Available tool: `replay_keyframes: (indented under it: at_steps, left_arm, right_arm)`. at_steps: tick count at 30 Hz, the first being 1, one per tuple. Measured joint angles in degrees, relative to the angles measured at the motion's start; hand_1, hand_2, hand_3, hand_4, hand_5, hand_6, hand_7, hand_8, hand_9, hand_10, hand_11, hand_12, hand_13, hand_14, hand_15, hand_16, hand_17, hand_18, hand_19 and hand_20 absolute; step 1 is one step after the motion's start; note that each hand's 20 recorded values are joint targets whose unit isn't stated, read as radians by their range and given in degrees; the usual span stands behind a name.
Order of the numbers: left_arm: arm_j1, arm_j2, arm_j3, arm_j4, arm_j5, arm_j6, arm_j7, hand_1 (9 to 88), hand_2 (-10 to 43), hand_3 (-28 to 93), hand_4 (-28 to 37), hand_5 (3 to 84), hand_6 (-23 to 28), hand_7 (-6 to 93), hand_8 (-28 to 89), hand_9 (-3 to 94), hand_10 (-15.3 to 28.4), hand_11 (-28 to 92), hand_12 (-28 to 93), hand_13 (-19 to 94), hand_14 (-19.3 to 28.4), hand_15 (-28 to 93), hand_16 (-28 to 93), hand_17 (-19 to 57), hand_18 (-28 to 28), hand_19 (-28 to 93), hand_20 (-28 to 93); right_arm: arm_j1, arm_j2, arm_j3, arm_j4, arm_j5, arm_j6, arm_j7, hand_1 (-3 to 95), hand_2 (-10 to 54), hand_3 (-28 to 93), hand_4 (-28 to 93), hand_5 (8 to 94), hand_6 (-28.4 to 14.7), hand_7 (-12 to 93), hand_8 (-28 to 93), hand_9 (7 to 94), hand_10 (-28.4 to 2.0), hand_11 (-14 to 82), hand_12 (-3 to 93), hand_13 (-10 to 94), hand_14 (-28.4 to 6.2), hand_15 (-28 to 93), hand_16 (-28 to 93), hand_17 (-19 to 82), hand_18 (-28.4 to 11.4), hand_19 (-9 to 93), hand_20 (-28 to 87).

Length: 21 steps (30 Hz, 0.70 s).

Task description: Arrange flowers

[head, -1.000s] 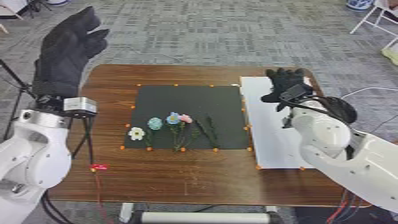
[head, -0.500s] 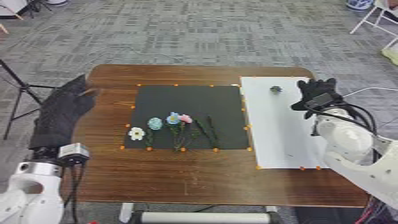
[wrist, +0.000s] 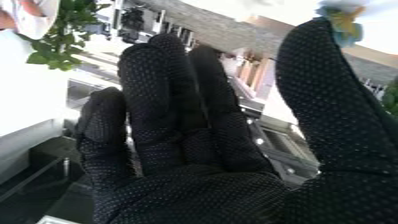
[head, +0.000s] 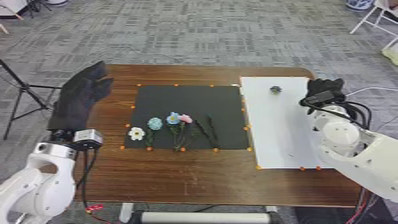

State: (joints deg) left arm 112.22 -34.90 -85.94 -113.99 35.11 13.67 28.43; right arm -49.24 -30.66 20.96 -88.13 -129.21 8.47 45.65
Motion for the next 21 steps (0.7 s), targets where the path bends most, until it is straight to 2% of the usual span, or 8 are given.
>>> replay_keyframes:
  at_steps: [3,9,13,18,21]
  left_arm:
    - [-0.83,0.25,-0.49,-0.13,0.01,-0.35,-0.01,25.2,-2.3,69,-25.5,31.1,2.8,18.0,-8,24.4,11.2,19,19,20,13.7,29,6,-9.2,19.8,38,14]
    - [0.19,0.47,-1.96,-0.79,0.01,-0.63,0.03,25.2,-2.2,69,-25.5,31.1,2.8,18.0,-8,24.4,11.2,19,19,20,13.7,29,6,-9.2,19.9,38,14]
    - [0.77,0.55,-2.21,-1.2,0.06,-0.68,0.16,25.3,-2.2,69,-25.5,31.1,2.7,17.9,-8,24.5,11.1,19,19,20,13.7,29,6,-9.2,19.8,38,14]
    - [0.78,0.55,-2.14,-1.28,0.08,-0.77,0.27,25.3,-2.3,69,-25.5,31.1,2.7,18.1,-8,24.5,11.2,19,19,20,13.7,29,6,-9.2,19.8,38,14]
    - [0.67,0.61,-2.01,-1.3,0.11,-0.81,0.27,25.4,-2.2,69,-25.5,31.1,2.7,18.1,-8,24.5,11.2,19,19,20,13.6,29,6,-9.2,19.8,38,14]
  right_arm:
    - [0.42,-0.27,-0.13,0.61,0.16,0.09,-0.21,29.7,-9.5,85,-28,52.1,-3.3,27,-13,57.7,-13.0,35.8,24.0,53,-10.4,72,27,25,-21.2,83,55]
    - [2.39,-1.41,-1.89,1.24,1.84,-1.02,-2.99,28.5,-9.5,85,-28,50.9,-3.6,26,-13,56.1,-13.3,34.8,24.1,52,-10.5,71,28,24,-21.3,82,55]
    - [3.9,-2.36,-2.64,1.07,3.04,-5.23,-4.17,27.9,-9.5,84,-28,50.3,-3.8,25,-12,54.8,-13.3,34.9,24.6,51,-11.1,71,29,23,-21.4,82,56]
    - [3.9,-3.11,-1.41,0.48,3.74,-10.84,-3.76,27.6,-9.5,84,-28,49.1,-5.2,23,-12,51.2,-13.9,35.0,25.3,49,-12.3,72,28,23,-21.7,82,56]
    - [3.94,-3.26,-1.56,0.56,3.87,-12.35,-2.87,31.8,-9.5,85,-28,50.9,-3.5,26,-12,54.3,-13.6,36.7,25.4,51,-11.0,72,28,24,-21.3,82,55]
